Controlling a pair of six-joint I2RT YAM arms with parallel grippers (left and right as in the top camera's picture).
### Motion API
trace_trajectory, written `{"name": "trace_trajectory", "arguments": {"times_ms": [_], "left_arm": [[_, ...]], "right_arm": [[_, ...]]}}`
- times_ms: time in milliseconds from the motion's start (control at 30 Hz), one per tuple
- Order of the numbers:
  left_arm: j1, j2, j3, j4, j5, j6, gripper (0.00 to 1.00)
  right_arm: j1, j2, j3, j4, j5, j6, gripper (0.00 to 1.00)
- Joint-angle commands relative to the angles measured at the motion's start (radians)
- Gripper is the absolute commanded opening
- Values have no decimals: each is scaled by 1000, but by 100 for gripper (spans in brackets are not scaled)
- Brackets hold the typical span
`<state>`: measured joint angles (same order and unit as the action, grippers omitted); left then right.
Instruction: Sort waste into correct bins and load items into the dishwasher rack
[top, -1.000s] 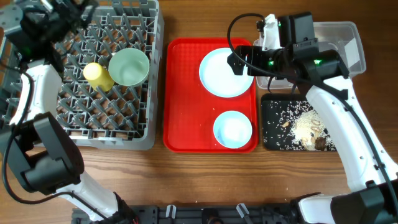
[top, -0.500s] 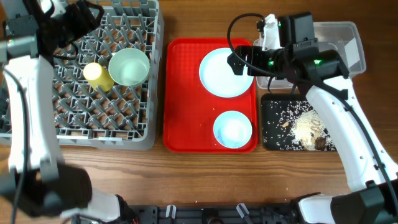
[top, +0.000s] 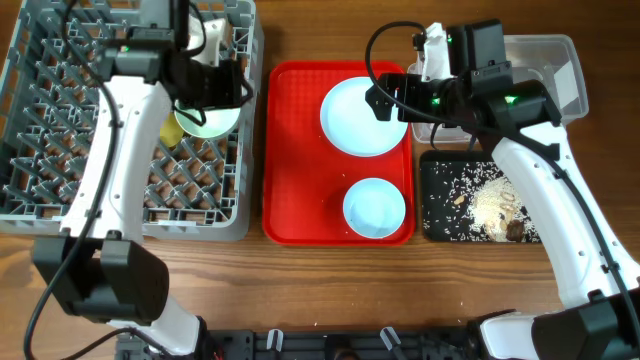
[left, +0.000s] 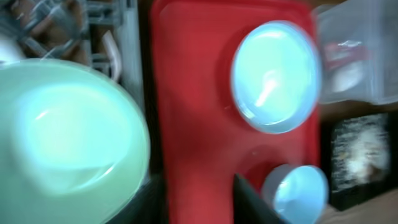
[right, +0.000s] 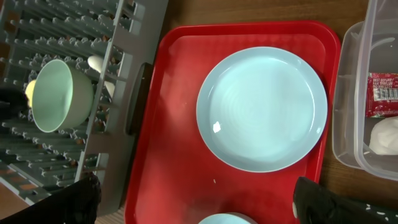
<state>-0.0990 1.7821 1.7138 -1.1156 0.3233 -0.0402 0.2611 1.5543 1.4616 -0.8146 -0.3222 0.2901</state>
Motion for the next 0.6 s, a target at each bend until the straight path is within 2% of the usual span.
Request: {"name": "trace_trajectory", "arguments": {"times_ms": [0,67,100,200,567], "left_arm": [[-73,47,1,-26,-170,7,23],[-109,64,1,-29,-226,4,26],[-131,74,1,-27,-312,-32,27],[-151,85,1,-26,-428,-80,27],[-150,166,1,15,-433,-79,28]], "right_arm": [[1,13,-2,2,-16,5,100],[1,13,-2,2,-16,5,100],[1,13,-2,2,-16,6,100],[1,13,-2,2,-16,6,100],[1,13,-2,2,-16,5,100]]}}
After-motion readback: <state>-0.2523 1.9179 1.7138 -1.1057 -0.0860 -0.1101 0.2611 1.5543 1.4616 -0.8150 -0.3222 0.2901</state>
